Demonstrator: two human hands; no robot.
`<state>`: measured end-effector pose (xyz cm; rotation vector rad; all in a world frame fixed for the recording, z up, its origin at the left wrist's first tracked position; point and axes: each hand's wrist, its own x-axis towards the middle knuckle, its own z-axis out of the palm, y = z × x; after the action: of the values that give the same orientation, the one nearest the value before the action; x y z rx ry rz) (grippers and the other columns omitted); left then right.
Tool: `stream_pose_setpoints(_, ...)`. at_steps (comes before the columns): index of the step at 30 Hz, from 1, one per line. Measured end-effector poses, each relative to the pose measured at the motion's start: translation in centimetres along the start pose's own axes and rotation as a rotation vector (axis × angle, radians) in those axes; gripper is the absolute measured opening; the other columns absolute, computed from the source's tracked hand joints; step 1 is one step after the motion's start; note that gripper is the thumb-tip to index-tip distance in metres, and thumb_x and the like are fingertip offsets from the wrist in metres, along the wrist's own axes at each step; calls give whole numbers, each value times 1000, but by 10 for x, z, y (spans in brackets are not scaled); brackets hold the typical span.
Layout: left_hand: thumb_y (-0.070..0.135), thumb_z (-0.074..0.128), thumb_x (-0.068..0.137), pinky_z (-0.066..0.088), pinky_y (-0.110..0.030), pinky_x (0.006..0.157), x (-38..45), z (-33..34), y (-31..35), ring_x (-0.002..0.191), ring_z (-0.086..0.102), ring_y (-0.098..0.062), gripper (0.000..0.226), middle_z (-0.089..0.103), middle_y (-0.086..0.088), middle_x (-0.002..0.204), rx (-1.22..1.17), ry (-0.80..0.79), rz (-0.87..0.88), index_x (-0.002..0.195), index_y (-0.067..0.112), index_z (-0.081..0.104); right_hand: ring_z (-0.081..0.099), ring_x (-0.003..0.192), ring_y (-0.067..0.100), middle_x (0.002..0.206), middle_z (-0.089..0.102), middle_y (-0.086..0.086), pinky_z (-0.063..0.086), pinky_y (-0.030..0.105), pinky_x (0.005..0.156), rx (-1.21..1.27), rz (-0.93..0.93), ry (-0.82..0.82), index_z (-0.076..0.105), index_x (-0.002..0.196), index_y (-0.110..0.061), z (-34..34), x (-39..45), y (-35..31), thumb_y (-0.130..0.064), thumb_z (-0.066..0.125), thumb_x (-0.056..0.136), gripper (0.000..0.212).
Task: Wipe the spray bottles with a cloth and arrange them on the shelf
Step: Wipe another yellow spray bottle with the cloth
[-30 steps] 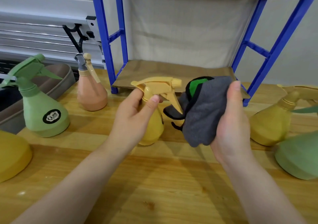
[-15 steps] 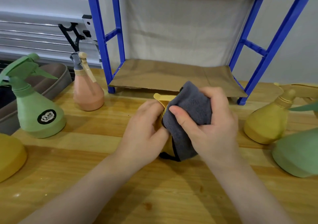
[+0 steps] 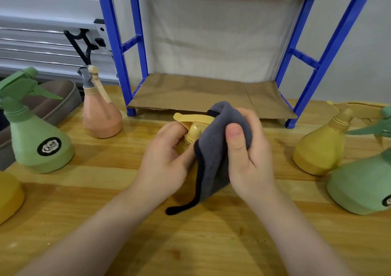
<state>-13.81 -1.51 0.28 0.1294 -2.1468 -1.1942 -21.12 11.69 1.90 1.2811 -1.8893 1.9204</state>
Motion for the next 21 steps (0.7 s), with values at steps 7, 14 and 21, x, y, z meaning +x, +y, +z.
stream_pose_setpoints(7,13,60,80,54,-43,73,-5,7,8,86,64,-19,15,67,2,84,-176,11,-88,84,27,63,61,71,2,80,62,-18,48,21,62,73,98,-14,50,95,-31,0,3,-3,-44,63,81,24)
stream_pose_setpoints(14,-11,53,88,46,-9,67,-3,9,17,79,64,6,40,69,24,77,-313,-12,-123,91,28,62,62,79,0,85,63,-20,49,22,69,69,218,-160,50,102,-29,-12,8,-5,-43,62,86,24)
stream_pose_setpoints(21,-2,57,91,49,-18,80,2,5,11,97,66,-4,31,72,16,94,-383,-3,-164,101,27,66,66,100,12,104,69,-5,53,25,84,412,349,-265,60,113,-23,-14,11,-4,-10,67,85,32)
